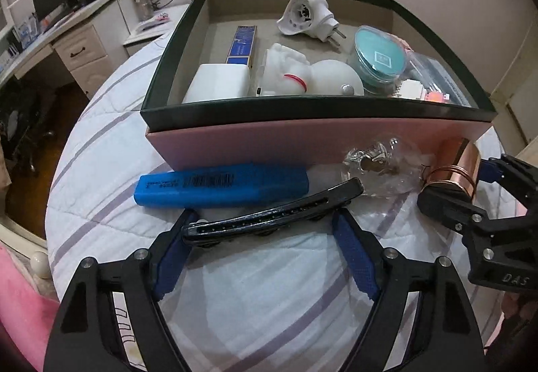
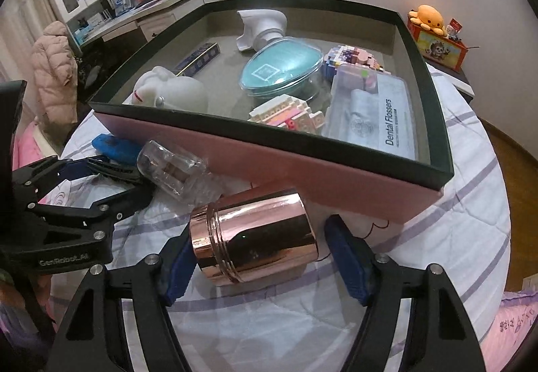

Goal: Organize rigid objects
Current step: 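Grasp the black comb with the left tool while the right tool grasps the rose-gold cylinder, then lift the comb and rose-gold cylinder up toward the pink box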

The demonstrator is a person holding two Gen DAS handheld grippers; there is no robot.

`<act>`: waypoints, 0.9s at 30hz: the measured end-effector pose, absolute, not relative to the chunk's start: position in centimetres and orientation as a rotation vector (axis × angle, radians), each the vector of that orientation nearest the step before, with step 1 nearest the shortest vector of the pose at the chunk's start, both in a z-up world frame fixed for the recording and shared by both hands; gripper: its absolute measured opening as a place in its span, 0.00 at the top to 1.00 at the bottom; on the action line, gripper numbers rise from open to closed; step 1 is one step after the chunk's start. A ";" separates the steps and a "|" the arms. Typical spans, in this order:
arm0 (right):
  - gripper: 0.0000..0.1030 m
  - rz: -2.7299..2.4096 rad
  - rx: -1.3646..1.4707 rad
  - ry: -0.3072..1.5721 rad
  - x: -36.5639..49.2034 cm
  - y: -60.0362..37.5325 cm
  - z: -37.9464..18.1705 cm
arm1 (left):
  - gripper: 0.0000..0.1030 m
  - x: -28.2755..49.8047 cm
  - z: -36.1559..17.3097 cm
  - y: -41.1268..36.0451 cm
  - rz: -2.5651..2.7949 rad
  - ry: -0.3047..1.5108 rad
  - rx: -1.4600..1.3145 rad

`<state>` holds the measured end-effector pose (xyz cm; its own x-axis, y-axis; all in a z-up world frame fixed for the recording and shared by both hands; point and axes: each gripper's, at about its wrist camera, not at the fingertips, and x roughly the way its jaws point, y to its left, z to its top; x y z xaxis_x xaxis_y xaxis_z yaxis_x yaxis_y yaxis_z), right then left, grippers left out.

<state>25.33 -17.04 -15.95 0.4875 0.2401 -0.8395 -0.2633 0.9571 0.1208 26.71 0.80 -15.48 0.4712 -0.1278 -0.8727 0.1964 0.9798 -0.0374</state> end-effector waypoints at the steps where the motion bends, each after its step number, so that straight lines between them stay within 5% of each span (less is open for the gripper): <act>1: 0.29 0.306 -0.026 1.016 25.4 -17.1 -16.0 | 0.20 26.6 -15.3 1.0 -0.208 1.064 0.059; 15: 0.29 0.301 -0.006 1.005 24.6 -17.8 -15.5 | 0.20 24.7 -12.5 2.0 -0.229 1.016 0.033; 19: 0.43 0.300 0.014 0.985 23.7 -18.1 -14.3 | 0.20 23.7 -11.1 2.0 -0.227 0.970 0.043; 27: 0.46 0.271 0.003 0.935 21.3 -18.2 -11.7 | 0.20 21.5 -8.4 2.5 -0.230 0.894 0.041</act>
